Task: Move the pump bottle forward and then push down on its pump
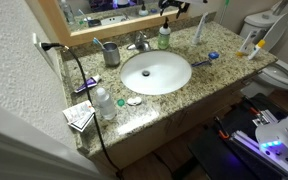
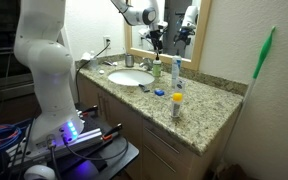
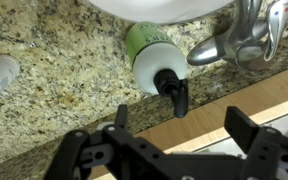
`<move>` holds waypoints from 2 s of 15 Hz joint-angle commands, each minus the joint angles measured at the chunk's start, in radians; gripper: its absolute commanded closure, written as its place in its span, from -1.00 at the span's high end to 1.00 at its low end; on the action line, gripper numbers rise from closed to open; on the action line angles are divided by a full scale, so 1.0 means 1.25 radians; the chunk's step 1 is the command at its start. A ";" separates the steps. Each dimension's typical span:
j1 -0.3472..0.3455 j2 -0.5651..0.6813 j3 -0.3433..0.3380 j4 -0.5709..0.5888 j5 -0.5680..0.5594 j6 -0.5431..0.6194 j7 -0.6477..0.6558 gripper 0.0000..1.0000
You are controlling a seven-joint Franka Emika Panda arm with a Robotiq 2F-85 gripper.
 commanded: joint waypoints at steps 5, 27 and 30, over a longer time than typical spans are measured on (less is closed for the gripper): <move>-0.007 0.011 0.011 0.010 0.012 -0.037 -0.016 1.00; 0.000 0.021 0.024 0.015 0.031 -0.058 -0.010 -0.98; 0.000 0.024 0.024 0.016 0.031 -0.058 -0.010 -0.95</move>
